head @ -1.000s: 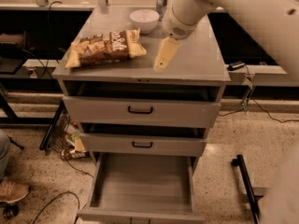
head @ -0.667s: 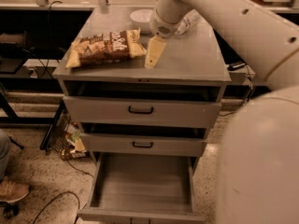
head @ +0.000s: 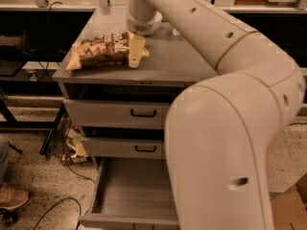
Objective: Place brown chip bag into bottom drawer
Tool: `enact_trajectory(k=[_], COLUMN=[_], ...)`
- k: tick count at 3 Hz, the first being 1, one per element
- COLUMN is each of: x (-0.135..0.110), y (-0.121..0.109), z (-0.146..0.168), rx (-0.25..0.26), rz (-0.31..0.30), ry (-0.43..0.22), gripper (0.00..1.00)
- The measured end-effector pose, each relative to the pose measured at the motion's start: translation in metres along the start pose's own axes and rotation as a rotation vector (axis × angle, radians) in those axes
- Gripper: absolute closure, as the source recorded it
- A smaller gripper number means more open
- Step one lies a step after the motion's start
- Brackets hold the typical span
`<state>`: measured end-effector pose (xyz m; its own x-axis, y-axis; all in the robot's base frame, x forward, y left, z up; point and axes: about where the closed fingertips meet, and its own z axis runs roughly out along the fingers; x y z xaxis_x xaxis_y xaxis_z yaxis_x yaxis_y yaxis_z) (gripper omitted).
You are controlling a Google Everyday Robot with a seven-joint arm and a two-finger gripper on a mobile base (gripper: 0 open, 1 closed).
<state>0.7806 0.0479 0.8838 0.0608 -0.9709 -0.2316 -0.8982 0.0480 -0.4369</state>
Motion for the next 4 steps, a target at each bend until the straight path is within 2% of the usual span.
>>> enact_trajectory(k=[1, 2, 3, 4], x=[-0.021, -0.032, -0.038, -0.04], y=[0.0, 0.001, 0.001, 0.002], z=[0.01, 0.022, 0.028, 0.012], rx=[-0.013, -0.033, -0.042, -0.026], rz=[-0.04, -0.059, -0.063, -0.043], ry=[0.004, 0.004, -0.009, -0.085], gripper=[0.0, 0.19, 0.42, 0.66])
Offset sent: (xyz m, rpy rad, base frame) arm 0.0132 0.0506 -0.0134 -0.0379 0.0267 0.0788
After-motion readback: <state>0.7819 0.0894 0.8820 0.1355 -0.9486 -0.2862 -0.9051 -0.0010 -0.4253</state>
